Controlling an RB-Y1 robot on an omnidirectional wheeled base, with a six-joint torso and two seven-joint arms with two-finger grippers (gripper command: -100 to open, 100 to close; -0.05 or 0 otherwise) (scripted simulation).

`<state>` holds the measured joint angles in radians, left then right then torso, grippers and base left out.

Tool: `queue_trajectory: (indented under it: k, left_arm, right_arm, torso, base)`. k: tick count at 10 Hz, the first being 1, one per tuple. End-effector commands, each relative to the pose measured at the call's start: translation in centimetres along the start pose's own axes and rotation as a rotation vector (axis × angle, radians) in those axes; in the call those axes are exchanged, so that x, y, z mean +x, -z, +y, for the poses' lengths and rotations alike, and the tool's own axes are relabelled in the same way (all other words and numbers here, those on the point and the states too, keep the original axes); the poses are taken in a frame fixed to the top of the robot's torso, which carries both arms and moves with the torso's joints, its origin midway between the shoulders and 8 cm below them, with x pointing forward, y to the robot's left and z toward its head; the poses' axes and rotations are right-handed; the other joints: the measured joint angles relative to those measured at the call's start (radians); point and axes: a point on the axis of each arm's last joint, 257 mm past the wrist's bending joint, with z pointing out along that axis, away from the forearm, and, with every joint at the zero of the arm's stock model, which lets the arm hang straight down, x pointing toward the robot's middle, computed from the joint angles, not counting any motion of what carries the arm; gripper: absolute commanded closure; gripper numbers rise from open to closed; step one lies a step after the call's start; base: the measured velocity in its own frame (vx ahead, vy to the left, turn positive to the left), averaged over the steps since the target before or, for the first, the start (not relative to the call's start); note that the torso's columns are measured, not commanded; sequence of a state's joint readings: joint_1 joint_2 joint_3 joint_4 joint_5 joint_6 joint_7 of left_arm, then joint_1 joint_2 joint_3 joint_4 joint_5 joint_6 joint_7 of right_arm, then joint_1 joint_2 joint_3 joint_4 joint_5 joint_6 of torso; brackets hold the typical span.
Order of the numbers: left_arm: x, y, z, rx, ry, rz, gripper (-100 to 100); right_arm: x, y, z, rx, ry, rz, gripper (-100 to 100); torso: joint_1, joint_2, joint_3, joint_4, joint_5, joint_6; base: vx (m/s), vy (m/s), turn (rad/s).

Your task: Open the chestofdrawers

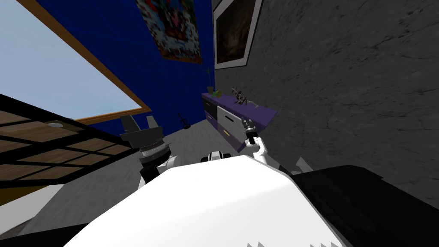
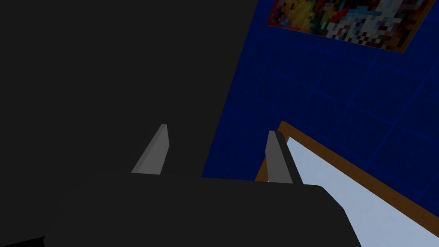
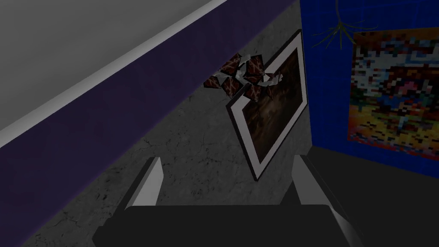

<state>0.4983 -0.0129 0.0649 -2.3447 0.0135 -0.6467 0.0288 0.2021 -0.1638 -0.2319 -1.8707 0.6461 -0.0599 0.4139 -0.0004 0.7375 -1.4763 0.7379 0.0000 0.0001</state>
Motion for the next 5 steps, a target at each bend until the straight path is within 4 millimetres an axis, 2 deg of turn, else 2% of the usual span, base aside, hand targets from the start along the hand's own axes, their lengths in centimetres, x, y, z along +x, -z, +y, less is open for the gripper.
queue_trajectory:
  k: [1,2,3,4,5]
  left_arm:
    - [0.0,0.0,0.0,0.000,0.000,0.000,0]
    - [0.0,0.0,0.0,0.000,0.000,0.000,0]
    - [0.0,0.0,0.0,0.000,0.000,0.000,0]
    - [0.0,0.0,0.0,0.000,0.000,0.000,0]
    - [0.0,0.0,0.0,0.000,0.000,0.000,0]
  right_arm:
    - [0.9,-0.5,-2.1,0.064,0.097,0.029,-100]
    - [1.7,-0.7,-4.0,0.116,0.158,0.054,-100]
    - [1.7,-0.7,-4.1,0.120,0.172,0.056,-100]
    - [2.5,-0.7,-6.1,0.175,0.229,0.085,-100]
    - [2.4,-0.7,-6.1,0.175,0.244,0.085,-100]
  torso:
    - [0.001,-0.001,-0.001,0.000,0.000,0.000]
    - [0.000,-0.001,-0.001,-0.001,0.000,-0.001]
    - [-0.001,-0.002,-0.001,-0.001,-0.001,-0.002]
    - [-0.003,-0.004,-0.003,-0.002,-0.001,-0.002]
    - [-0.003,-0.008,-0.004,-0.003,-0.002,-0.004]
  base:
    - [0.054,0.079,0.023]
    - [0.056,0.076,0.078]
    - [0.034,0.073,0.019]
    - [0.054,0.103,0.054]
    - [0.052,0.083,0.062]
